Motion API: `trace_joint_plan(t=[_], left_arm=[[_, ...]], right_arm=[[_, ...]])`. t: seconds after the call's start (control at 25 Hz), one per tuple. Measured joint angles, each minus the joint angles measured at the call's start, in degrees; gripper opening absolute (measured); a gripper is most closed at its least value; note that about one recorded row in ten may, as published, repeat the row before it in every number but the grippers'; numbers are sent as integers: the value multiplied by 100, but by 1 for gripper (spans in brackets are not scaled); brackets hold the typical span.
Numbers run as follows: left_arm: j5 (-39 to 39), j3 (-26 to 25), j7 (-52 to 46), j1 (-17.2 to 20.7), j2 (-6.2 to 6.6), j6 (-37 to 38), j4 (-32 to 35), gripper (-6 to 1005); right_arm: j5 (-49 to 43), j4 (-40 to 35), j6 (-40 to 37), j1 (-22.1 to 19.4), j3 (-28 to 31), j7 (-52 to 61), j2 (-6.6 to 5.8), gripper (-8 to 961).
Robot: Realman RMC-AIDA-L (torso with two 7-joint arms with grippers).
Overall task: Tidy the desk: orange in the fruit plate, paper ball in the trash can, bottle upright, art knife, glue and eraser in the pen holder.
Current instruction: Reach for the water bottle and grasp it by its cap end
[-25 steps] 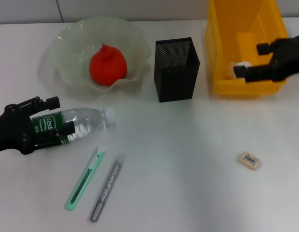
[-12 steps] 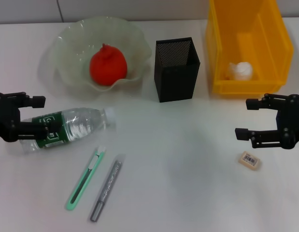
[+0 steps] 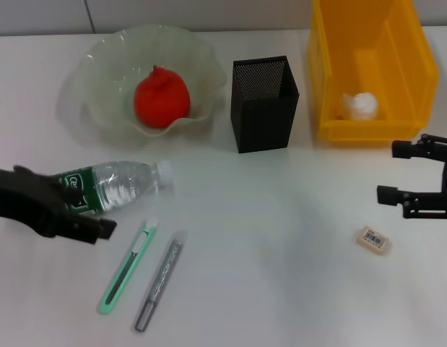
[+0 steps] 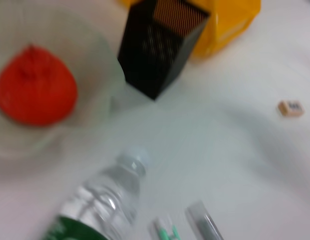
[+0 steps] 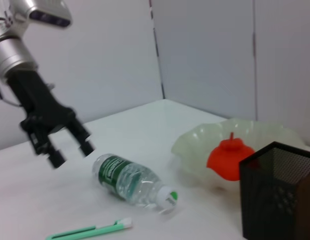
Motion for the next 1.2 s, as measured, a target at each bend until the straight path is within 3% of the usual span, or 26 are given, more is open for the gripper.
trace_joint_plan(t=[0.24, 0.6, 0.68, 0.76, 0.8, 0.84, 0.88, 1.2], left_arm=[[499, 933, -1247, -9, -5, 84, 652, 848], [1133, 2201, -1285, -327, -14, -342, 892, 848], [1696, 2873, -1313, -517, -22, -657, 1062, 848], [1696, 2873, -1313, -517, -22, -657, 1062, 848], [2131, 3415, -1322, -660, -28, -965, 1044, 848], [2149, 3454, -1322, -668, -29, -982, 1037, 848], [2531, 3920, -1326, -771, -40, -1300, 935, 848], [3106, 4610, -1129, -843, -64, -2460, 376, 848]], right_arm=[[0, 32, -95, 11, 216, -201, 2, 845], [-25, 133, -116, 50, 223, -283, 4, 844], [-18, 246, -120, 39, 225, -325, 4, 844], [-15, 274, -121, 35, 226, -326, 4, 844], [-12, 296, -123, 29, 226, -327, 4, 844], [-11, 304, -132, 25, 225, -327, 4, 844], [-10, 310, -165, 14, 223, -328, 4, 844], [19, 332, -218, 7, 227, -328, 13, 844]])
